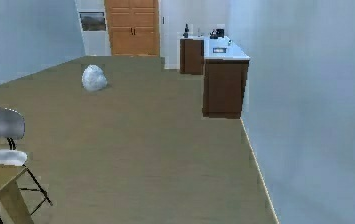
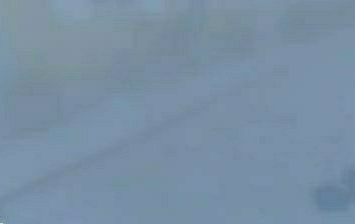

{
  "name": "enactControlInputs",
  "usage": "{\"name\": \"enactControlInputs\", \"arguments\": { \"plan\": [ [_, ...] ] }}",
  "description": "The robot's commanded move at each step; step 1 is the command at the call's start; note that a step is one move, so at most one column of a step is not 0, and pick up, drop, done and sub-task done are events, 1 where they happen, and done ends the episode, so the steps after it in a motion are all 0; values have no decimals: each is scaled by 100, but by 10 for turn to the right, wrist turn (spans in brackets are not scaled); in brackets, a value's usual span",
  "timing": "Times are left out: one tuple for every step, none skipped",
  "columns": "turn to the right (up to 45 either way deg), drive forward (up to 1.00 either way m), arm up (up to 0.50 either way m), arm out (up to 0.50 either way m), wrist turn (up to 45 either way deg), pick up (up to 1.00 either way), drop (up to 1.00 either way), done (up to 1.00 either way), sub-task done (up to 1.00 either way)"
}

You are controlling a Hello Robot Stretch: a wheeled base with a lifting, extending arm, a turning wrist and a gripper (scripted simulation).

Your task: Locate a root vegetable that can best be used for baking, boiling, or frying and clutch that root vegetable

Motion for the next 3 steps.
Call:
{"name": "enactControlInputs", "arguments": {
  "plan": [
    [0,100,0,0,0,0,0,0,0],
    [-300,0,0,0,0,0,0,0,0],
    [0,5,0,0,0,0,0,0,0]
  ]
}}
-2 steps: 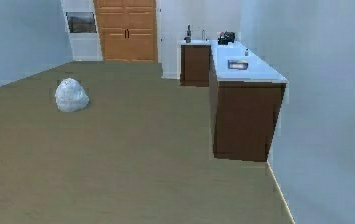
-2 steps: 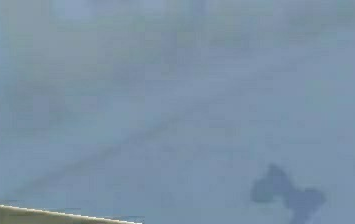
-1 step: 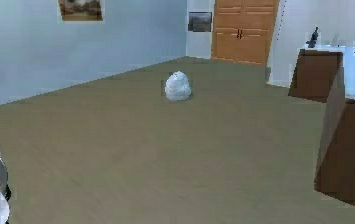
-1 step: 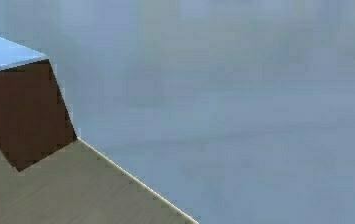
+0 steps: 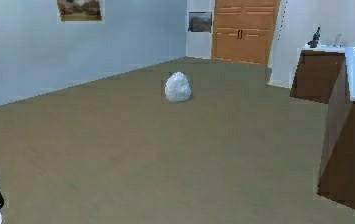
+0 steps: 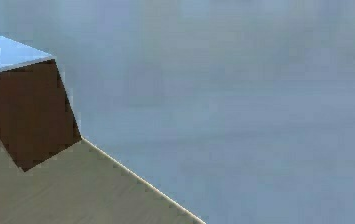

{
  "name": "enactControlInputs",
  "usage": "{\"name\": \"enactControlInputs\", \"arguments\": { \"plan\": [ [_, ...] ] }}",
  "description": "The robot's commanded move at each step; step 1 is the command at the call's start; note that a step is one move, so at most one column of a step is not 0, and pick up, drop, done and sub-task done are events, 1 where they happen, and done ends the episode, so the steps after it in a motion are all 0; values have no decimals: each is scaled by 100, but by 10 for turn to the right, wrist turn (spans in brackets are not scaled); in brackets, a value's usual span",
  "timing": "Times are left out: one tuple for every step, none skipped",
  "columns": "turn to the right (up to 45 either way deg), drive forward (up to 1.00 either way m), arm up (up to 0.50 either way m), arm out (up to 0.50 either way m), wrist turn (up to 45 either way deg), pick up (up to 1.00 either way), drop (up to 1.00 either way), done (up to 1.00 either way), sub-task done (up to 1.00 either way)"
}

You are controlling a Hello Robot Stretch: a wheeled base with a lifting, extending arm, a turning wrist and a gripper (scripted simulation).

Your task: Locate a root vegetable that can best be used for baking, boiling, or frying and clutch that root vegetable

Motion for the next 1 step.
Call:
{"name": "enactControlInputs", "arguments": {
  "plan": [
    [-150,0,0,0,0,0,0,0,0]
  ]
}}
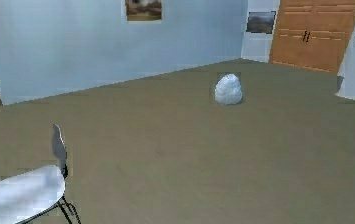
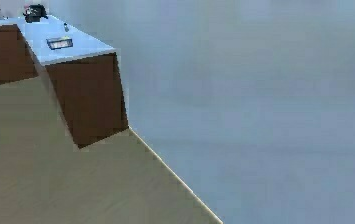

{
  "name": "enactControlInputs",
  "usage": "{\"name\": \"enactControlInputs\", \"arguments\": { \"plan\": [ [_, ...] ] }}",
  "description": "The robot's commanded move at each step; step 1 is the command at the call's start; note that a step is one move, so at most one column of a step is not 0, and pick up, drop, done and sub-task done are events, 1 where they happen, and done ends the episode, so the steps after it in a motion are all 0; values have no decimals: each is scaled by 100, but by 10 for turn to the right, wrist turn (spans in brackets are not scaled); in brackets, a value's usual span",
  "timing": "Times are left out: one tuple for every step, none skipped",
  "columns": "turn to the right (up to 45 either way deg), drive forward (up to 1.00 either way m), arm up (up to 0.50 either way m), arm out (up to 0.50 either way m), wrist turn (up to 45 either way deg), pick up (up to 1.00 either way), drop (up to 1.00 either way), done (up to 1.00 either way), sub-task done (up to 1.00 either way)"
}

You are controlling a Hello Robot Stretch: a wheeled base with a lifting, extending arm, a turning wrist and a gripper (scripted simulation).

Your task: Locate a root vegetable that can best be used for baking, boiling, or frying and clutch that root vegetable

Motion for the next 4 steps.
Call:
{"name": "enactControlInputs", "arguments": {
  "plan": [
    [0,100,0,0,0,0,0,0,0],
    [0,5,0,0,0,0,0,0,0],
    [-360,0,0,0,0,0,0,0,0],
    [0,85,0,0,0,0,0,0,0]
  ]
}}
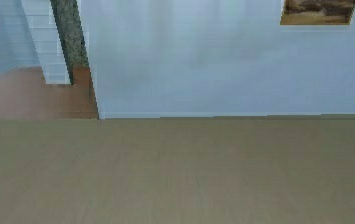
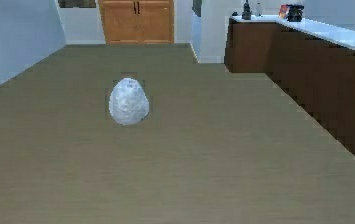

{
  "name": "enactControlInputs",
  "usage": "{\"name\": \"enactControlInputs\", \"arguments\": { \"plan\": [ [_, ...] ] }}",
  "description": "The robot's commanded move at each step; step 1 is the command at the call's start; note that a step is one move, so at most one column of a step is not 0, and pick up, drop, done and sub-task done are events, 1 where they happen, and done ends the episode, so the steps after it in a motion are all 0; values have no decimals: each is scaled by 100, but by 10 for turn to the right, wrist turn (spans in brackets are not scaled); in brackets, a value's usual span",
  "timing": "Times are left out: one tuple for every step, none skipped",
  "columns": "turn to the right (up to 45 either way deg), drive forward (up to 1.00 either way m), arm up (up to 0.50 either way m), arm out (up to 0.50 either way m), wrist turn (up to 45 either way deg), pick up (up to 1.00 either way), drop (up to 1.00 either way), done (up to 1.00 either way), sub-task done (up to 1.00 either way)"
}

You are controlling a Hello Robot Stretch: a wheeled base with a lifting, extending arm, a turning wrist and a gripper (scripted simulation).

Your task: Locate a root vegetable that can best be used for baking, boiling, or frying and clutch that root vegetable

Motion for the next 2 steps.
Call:
{"name": "enactControlInputs", "arguments": {
  "plan": [
    [-450,0,0,0,0,0,0,0,0],
    [0,100,0,0,0,0,0,0,0]
  ]
}}
